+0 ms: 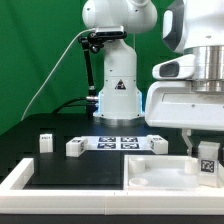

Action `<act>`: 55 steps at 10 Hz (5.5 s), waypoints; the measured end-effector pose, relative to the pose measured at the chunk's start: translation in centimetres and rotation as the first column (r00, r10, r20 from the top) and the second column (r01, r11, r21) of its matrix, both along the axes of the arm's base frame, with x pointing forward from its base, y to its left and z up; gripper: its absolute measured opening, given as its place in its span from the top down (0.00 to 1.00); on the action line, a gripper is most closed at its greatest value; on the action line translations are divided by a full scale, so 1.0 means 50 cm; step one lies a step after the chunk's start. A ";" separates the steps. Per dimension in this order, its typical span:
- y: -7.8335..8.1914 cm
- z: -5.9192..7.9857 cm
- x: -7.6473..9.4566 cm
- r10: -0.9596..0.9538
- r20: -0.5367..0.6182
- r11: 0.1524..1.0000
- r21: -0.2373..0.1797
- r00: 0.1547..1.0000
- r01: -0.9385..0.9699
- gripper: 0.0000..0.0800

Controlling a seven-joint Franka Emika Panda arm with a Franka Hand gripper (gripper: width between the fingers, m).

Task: Assemble one leg

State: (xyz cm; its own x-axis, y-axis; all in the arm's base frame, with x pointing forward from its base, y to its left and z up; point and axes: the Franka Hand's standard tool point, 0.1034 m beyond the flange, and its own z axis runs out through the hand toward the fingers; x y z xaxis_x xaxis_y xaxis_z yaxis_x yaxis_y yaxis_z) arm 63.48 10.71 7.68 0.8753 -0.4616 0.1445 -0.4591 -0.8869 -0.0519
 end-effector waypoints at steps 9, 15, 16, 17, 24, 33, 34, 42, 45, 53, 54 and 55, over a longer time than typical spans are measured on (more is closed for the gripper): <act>-0.007 -0.004 -0.018 -0.806 -0.083 0.582 0.071 0.586 0.810 0.64; -0.006 0.005 -0.017 -0.484 -0.064 0.872 0.046 0.872 0.487 0.20; 0.003 0.003 -0.018 -0.366 -0.063 0.929 0.037 0.929 0.368 0.20; 0.007 0.003 -0.017 -0.219 -0.059 0.975 0.026 0.974 0.221 0.19; 0.017 0.017 -0.011 0.473 -0.053 0.879 -0.047 0.879 -0.475 0.19; 0.010 0.015 -0.011 0.501 -0.062 0.861 -0.058 0.863 -0.505 0.63; 0.012 0.013 -0.012 0.420 -0.054 0.905 -0.049 0.906 -0.423 0.63; 0.013 0.009 -0.013 -0.496 -0.014 0.867 0.050 0.868 0.496 0.63; 0.003 0.009 -0.017 -0.752 -0.051 0.653 0.085 0.657 0.753 0.63; 0.012 0.006 -0.024 -0.927 -0.113 0.347 0.111 0.359 0.931 0.41; 0.012 0.006 -0.023 -0.910 -0.109 0.389 0.109 0.400 0.915 0.27; 0.012 0.006 -0.023 -0.869 -0.097 0.476 0.103 0.485 0.874 0.27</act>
Offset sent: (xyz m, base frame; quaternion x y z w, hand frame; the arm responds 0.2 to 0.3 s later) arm 0.0028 0.0002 -0.0057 -0.0358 -0.0228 0.2793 0.9593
